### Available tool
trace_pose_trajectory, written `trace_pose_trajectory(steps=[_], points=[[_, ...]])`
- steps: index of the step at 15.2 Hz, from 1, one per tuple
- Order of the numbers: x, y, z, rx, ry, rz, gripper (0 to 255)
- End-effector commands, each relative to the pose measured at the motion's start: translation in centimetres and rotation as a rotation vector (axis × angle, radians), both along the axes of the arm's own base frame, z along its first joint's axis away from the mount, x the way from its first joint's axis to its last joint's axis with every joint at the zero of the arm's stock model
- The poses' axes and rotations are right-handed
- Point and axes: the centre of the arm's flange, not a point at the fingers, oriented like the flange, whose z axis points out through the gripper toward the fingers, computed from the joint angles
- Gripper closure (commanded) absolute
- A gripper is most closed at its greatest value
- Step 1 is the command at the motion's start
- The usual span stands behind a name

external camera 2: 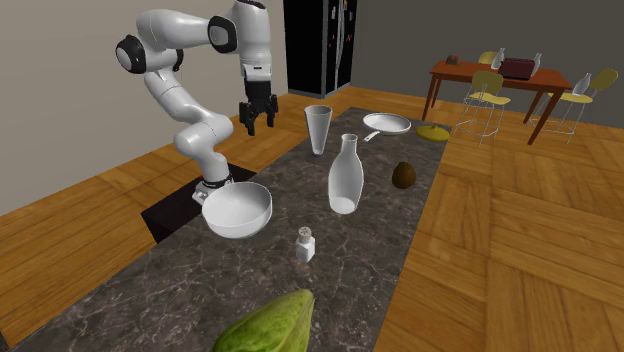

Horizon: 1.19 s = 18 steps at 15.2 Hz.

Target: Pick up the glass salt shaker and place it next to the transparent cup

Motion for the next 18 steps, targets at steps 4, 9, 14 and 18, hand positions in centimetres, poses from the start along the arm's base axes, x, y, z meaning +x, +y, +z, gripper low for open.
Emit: trace_pose_trajectory(steps=[4, 9, 14, 18], points=[[2.8, -2.1, -1.5, -0.005, -0.009, -0.003, 0], [7.5, -5.7, -3.9, -0.013, -0.025, -0.008, 0], [12.1, -9.4, -6.2, -0.021, -0.041, -0.012, 0], [15.9, -12.3, -7.9, -0.028, -0.053, -0.016, 0]])
